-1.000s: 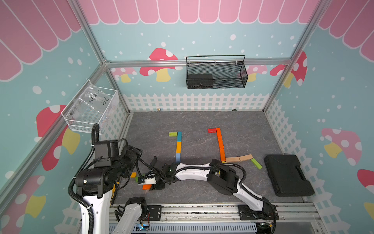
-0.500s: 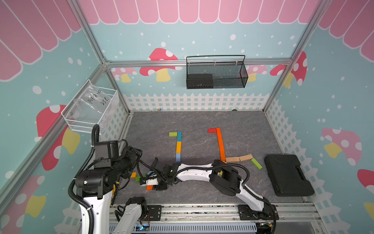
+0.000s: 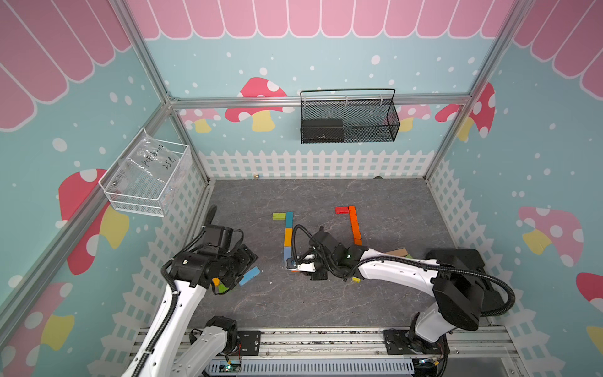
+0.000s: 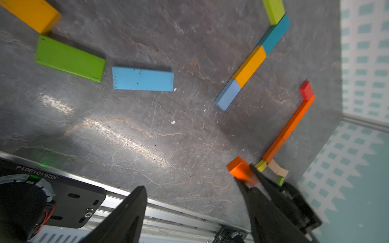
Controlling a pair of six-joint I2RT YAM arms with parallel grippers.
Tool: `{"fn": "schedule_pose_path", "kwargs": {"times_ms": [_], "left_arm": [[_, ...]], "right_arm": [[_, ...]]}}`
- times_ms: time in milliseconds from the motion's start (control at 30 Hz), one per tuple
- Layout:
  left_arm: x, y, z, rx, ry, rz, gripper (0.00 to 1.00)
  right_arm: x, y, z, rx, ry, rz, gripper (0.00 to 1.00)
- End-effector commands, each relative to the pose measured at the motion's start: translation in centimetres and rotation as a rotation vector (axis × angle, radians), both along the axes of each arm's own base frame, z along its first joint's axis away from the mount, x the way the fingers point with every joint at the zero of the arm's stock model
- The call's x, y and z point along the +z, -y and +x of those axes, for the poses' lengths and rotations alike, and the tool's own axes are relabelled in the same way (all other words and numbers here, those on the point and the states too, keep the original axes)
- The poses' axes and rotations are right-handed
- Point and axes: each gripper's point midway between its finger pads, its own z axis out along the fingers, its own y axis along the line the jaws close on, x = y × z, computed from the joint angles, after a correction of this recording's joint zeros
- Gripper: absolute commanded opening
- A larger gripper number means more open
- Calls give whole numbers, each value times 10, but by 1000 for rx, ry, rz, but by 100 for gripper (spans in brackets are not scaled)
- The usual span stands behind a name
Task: Assemble a giraffe with building blocks
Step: Pick up the building block from the center of the board, then assemble the building block at the center of the board.
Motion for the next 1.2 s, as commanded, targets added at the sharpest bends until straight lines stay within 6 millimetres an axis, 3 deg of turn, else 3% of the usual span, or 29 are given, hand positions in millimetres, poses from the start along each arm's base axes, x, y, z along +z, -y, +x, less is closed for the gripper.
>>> {"fn": "schedule_pose_path", "kwargs": {"times_ms": [0,167,533,933,1167], "left_arm": [[-5,7,18,23,53,-6,79],[-9,6,26,12,65,13,79],[-9,4,28,7,71,16,79],[-9,-3,25,24,70,4,79],[-7,-9,25,40,74,11,79]], "right_arm": [[-26,18,17,0,7,-75,2],[-50,23,40,-46,-32,-102,3],[-90,0,56,-34,-104,-104,6],[-102,-11,55,5,-149,-97,12],[-105,-12,56,11,-160,-109,25]]}}
